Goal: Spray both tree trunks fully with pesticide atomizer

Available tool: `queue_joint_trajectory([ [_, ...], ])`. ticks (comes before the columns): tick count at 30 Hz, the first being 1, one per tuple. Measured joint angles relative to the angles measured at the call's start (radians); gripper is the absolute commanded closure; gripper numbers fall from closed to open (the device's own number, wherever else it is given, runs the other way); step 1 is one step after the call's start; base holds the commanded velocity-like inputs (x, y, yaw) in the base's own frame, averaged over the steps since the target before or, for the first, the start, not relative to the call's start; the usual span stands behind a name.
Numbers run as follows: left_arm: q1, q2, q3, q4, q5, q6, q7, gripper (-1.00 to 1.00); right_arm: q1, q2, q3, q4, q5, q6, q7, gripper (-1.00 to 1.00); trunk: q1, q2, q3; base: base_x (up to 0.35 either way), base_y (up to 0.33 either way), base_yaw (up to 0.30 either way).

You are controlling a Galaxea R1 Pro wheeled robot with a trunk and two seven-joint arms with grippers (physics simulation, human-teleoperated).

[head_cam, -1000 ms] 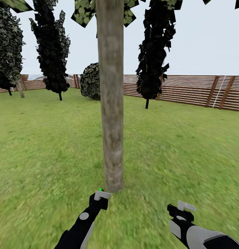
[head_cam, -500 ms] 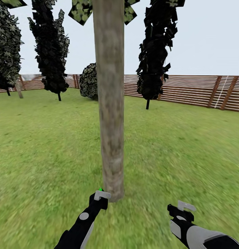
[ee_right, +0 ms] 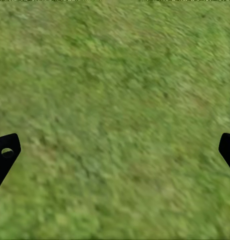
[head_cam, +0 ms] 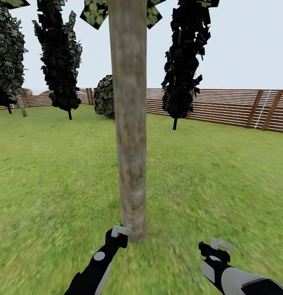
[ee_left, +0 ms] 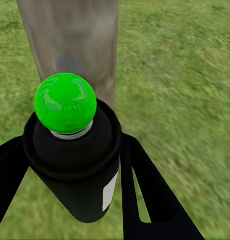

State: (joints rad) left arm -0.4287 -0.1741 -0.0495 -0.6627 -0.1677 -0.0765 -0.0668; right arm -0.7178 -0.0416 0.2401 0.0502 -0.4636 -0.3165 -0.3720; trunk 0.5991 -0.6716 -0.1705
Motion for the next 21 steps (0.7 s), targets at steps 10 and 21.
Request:
queue_joint_trajectory([
  [10, 0.000, 0.000, 0.002, 0.000, 0.000, -0.001, -0.001, 1.00, 0.000, 0.000, 0.000, 0.000, 0.000, 0.000, 0.000, -1.00, 0.000, 0.000, 0.000, 0.007, -0.002, 0.000],
  [21, 0.000, 0.000, 0.005, 0.002, 0.000, -0.005, -0.001, 1.00, 0.000, -0.002, 0.000, 0.000, 0.000, 0.000, 0.000, -1.00, 0.000, 0.000, 0.000, -0.097, 0.000, 0.000],
])
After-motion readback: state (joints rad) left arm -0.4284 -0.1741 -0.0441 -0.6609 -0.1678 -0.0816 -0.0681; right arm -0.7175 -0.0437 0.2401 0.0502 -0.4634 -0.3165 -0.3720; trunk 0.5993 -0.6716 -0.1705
